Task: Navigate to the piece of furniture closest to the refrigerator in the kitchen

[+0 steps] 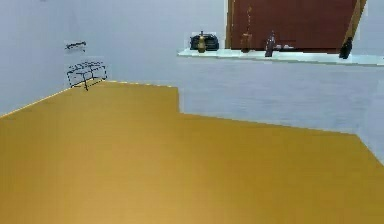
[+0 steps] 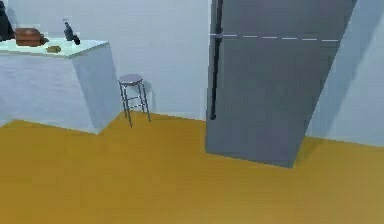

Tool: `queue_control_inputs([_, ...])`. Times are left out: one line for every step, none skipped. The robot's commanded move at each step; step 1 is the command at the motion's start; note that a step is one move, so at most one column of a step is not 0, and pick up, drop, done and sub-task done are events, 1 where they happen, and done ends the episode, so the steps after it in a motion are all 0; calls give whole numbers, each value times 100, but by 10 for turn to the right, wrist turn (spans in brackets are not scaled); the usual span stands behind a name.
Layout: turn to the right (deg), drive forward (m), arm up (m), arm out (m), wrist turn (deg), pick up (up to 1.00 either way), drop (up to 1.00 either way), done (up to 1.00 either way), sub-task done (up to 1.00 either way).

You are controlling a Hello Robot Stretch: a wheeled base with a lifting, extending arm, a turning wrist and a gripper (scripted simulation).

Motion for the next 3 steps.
queue_control_inputs([0,10,0,0,0,0,0,0,0])
queue_control_inputs([-270,0,0,0,0,0,0,0,0])
queue_control_inputs([-30,0,0,0,0,0,0,0,0])
